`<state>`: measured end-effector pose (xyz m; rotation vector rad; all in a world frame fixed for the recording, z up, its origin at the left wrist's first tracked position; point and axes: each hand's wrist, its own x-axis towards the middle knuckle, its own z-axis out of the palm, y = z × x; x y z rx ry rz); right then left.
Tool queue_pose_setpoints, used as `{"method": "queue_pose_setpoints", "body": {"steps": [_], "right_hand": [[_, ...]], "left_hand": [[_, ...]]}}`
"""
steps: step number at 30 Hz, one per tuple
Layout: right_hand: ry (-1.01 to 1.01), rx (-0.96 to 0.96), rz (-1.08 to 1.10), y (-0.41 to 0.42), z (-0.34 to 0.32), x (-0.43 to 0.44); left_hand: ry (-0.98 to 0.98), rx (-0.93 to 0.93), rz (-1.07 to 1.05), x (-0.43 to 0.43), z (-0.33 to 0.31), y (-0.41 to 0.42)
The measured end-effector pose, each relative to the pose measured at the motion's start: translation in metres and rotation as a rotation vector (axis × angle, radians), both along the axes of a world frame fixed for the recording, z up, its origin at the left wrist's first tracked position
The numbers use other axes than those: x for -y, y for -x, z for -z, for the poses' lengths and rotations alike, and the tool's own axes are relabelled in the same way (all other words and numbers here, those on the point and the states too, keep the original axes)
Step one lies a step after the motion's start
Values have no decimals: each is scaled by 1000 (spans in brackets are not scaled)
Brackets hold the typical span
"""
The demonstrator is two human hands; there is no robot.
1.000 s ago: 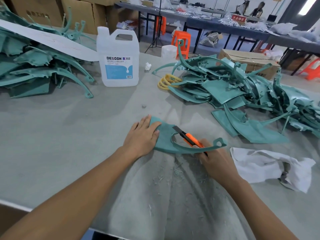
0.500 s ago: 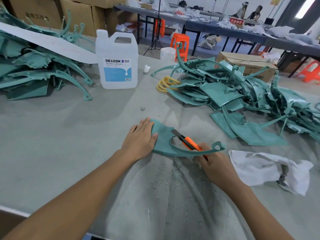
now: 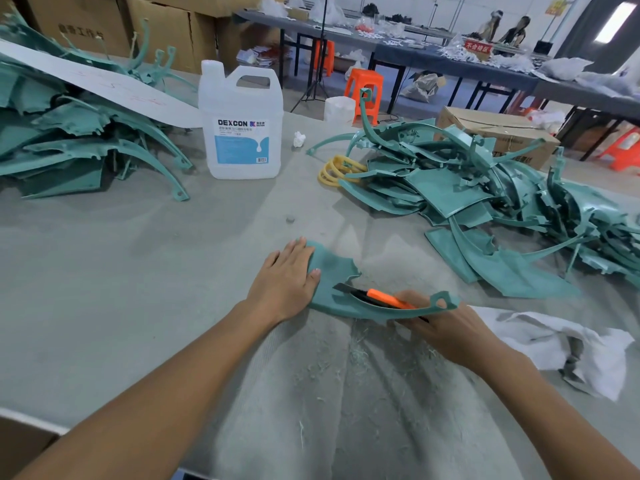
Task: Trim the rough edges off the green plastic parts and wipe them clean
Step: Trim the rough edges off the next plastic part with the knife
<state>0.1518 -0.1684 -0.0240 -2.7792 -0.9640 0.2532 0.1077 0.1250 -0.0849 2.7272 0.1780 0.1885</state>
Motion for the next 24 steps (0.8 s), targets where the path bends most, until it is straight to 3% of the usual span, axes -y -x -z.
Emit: {"method": "queue_pose_setpoints", "body": {"steps": [11,15,18,21,24], "right_hand": [[70,207,63,6,7,-4],[-323,51,213,13,12,0],[-315,49,181,12,11,10],[-251,39,140,11,15,10],[-229,12,118,10,20,7]], "left_hand": [[-17,-14,7,-1,0,0],[-40,-55,79,-7,-1,1],[-123,-74,150,-21,-7,7],[-265,-23,57,-20,-16,7],[-86,-83,-49,6,-15,8]]}}
